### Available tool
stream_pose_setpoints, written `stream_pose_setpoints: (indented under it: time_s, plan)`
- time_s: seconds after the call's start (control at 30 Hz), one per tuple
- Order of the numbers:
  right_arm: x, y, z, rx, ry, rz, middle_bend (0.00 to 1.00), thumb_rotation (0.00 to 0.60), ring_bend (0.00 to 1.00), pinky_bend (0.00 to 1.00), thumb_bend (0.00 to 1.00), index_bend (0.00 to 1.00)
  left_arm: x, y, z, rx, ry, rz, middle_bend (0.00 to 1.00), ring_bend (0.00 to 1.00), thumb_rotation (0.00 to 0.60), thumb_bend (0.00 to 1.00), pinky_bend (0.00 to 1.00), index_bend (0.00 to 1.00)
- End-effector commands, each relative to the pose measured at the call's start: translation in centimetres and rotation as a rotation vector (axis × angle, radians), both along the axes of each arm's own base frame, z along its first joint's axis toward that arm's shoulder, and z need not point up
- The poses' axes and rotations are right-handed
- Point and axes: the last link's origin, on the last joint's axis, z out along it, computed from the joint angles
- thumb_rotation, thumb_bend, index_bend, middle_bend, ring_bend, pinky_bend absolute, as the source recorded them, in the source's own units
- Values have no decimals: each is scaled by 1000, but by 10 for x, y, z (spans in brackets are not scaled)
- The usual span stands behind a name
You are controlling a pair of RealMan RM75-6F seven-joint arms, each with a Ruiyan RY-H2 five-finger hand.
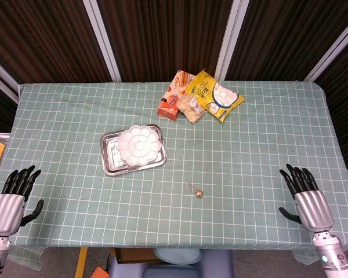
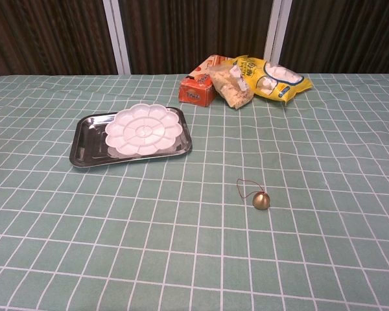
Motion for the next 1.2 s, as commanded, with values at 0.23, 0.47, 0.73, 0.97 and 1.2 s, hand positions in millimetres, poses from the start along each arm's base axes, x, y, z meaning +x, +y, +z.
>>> stream_pose_setpoints:
  time_s: [0.23, 0.47, 0.73, 0.97, 1.2]
  plan:
    - [13, -17, -27, 45, -28, 112, 0, 600, 0, 0, 268, 7, 1, 0, -2, -30, -9, 10, 0, 0, 600, 430, 48, 0]
    - [63, -53, -72, 247, -38, 248, 0, 600, 0, 0, 291, 284, -3, 1, -3, -72, -16, 29, 0, 0, 600, 429, 49, 0]
    - [90, -79, -106, 308, -64, 300, 50, 600, 0, 0, 413, 547, -4, 0, 2, -68, -28, 34, 0, 0, 600, 429, 50, 0]
    - [96, -94, -129, 336, -34, 292, 68, 600, 0, 0, 419, 572, -3, 0, 2, -73, -38, 34, 0, 0, 600, 430, 50, 0]
    - [100, -100, -145, 337, -22, 291, 84, 600, 0, 0, 432, 614, -5, 1, 4, -76, -44, 39, 0, 0, 600, 428, 50, 0]
